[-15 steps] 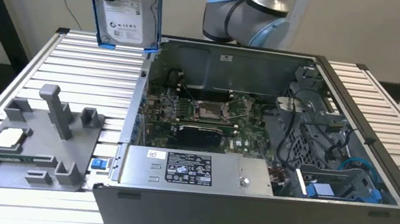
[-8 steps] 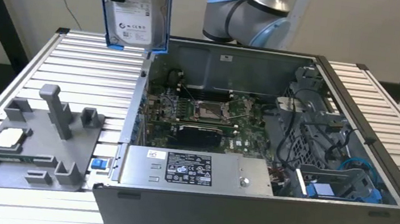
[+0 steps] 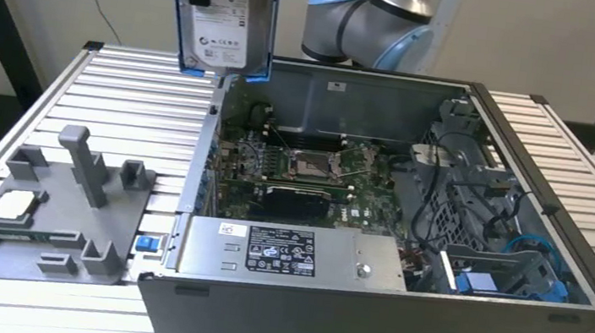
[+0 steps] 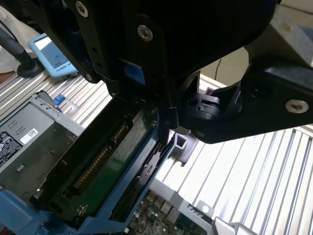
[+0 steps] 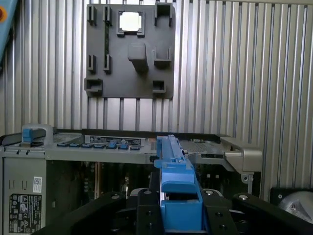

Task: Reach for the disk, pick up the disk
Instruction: 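Pick up the disk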

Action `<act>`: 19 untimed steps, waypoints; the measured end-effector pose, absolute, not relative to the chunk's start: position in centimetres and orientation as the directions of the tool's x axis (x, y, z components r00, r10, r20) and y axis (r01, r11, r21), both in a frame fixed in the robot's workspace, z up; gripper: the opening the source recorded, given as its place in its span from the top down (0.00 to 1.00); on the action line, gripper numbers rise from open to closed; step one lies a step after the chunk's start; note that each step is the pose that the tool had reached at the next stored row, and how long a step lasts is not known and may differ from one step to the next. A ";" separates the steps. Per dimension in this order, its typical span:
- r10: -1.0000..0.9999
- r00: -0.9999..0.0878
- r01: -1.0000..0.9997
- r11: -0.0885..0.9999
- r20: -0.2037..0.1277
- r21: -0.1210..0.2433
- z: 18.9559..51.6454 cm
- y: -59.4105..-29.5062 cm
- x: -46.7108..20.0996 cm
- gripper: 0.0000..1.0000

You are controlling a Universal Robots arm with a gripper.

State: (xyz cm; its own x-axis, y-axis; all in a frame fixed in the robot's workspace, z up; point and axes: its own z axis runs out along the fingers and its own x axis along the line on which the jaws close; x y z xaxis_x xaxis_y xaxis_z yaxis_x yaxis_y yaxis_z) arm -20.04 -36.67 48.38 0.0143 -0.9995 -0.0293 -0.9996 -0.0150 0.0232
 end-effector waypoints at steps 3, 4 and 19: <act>-0.999 0.016 -1.000 -0.017 -0.029 0.023 48.4 -36.7 -19.1 1.00; -0.999 0.017 -1.000 -0.018 -0.029 0.022 48.4 -36.7 -18.8 1.00; -0.999 0.028 -1.000 -0.029 -0.029 0.007 48.2 -36.7 -15.0 1.00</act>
